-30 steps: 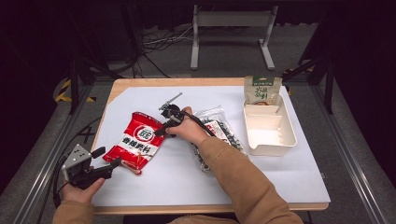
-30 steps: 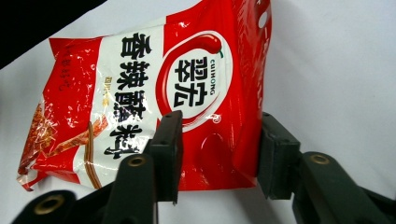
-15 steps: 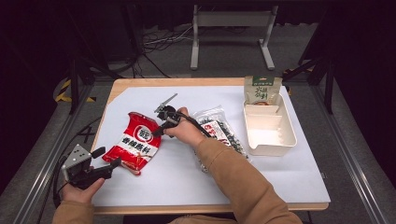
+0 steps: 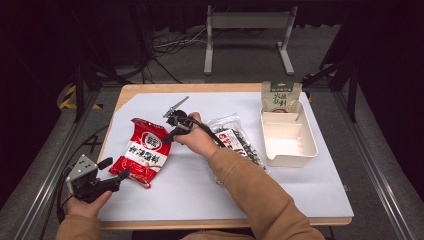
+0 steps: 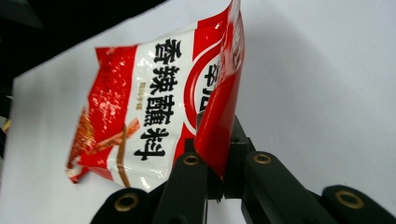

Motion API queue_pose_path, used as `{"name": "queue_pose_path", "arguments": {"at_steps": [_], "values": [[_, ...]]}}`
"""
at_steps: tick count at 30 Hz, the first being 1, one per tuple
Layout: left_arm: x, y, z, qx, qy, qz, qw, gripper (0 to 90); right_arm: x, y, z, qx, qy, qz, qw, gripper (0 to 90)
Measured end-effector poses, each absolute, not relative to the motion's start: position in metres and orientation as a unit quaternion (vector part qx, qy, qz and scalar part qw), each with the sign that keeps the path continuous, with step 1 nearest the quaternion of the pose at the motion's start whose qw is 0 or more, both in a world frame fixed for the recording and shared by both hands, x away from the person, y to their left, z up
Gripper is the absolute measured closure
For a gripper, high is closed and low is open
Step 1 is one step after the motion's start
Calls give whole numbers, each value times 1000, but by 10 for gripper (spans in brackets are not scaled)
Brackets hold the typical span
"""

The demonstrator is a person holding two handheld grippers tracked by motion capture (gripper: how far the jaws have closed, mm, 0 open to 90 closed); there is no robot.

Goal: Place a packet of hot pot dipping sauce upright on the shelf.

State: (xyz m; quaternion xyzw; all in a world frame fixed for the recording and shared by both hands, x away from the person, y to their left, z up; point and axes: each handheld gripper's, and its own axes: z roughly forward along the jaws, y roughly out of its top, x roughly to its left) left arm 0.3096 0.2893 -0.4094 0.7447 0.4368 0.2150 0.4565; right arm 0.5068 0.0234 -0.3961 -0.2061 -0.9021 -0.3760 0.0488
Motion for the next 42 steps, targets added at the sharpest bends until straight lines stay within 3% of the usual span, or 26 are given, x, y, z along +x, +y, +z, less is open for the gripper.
{"name": "queue_pose_path", "arguments": {"at_steps": [15, 27, 33, 42], "values": [[307, 289, -407, 740, 437, 222, 461, 266, 485, 14, -344, -158, -891, -427, 1, 893], [307, 291, -407, 737, 441, 225, 461, 266, 466, -4, -296, -101, -897, -424, -68, 894], [308, 291, -408, 737, 441, 225, 460, 266, 463, -23, -280, -88, -901, -409, -112, 894], [310, 288, -409, 742, 440, 219, 457, 265, 462, -54, -264, -91, -898, -408, -134, 894]]}}
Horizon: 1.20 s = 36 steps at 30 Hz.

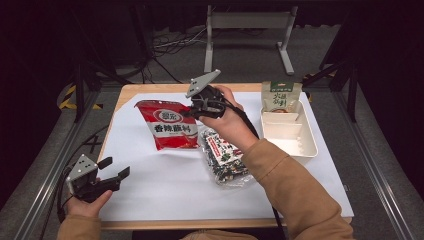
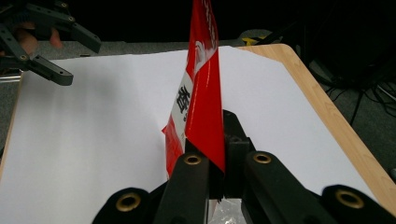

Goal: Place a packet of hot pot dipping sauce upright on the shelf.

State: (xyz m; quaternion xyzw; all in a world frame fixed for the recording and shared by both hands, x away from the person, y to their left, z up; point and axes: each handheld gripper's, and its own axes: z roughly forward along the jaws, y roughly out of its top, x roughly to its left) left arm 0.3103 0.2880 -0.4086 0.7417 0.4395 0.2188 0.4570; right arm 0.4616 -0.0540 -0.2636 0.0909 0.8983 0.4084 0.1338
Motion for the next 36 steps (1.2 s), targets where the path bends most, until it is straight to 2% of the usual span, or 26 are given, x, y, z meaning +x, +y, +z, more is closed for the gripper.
{"name": "queue_pose_path", "arguments": {"at_steps": [36], "values": [[323, 277, -411, 752, 427, 211, 455, 264, 441, -181, -208, 130, 873, 416, 218, 894]]}}
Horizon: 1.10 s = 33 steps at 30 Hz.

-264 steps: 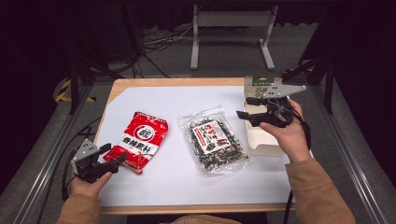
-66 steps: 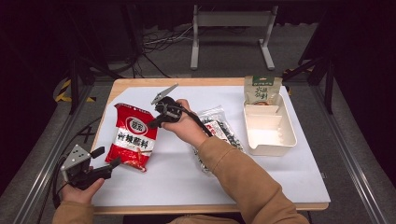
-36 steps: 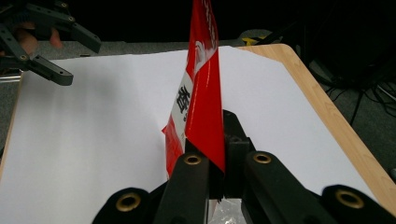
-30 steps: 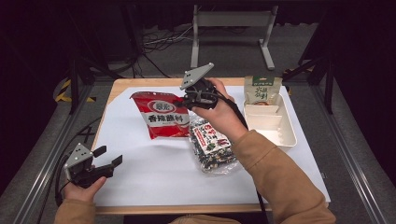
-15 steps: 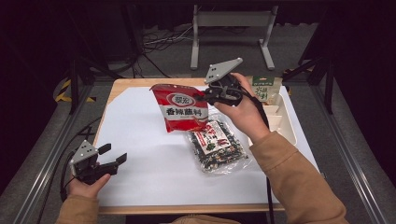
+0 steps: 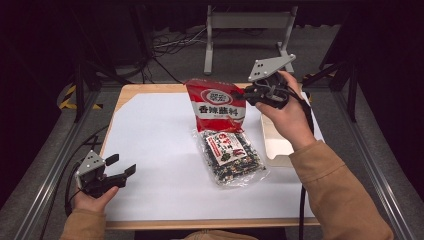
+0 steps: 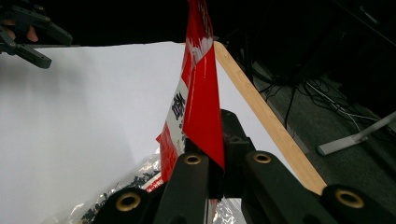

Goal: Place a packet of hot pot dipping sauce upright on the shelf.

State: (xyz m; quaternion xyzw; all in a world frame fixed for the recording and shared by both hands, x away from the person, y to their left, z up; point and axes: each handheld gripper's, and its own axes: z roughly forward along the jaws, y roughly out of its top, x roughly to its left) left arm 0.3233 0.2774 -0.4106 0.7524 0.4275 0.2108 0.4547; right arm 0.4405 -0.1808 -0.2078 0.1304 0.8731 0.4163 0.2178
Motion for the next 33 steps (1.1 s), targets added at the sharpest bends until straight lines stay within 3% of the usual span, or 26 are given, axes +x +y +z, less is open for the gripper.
{"name": "queue_pose_path", "arguments": {"at_steps": [33], "values": [[324, 277, -412, 753, 431, 208, 451, 264, 443, -278, -188, 174, 853, 403, 282, 893]]}}
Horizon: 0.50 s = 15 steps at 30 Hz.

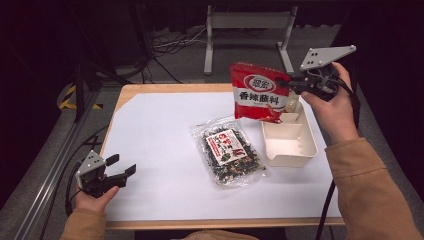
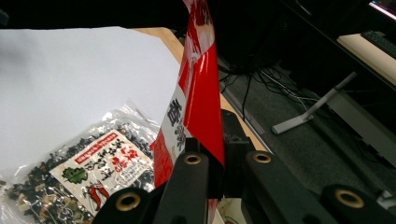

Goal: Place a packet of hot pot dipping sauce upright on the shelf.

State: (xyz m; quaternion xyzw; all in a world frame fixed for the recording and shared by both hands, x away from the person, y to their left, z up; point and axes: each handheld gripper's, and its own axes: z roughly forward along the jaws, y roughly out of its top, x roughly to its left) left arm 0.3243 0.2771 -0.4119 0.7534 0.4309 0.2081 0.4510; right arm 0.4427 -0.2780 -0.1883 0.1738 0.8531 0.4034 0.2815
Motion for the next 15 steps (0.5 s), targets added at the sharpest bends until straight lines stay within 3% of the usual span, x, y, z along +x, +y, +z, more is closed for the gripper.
{"name": "queue_pose_path", "arguments": {"at_steps": [15], "values": [[324, 277, -412, 754, 432, 207, 450, 264, 448, -313, -187, 186, 850, 392, 298, 893]]}}
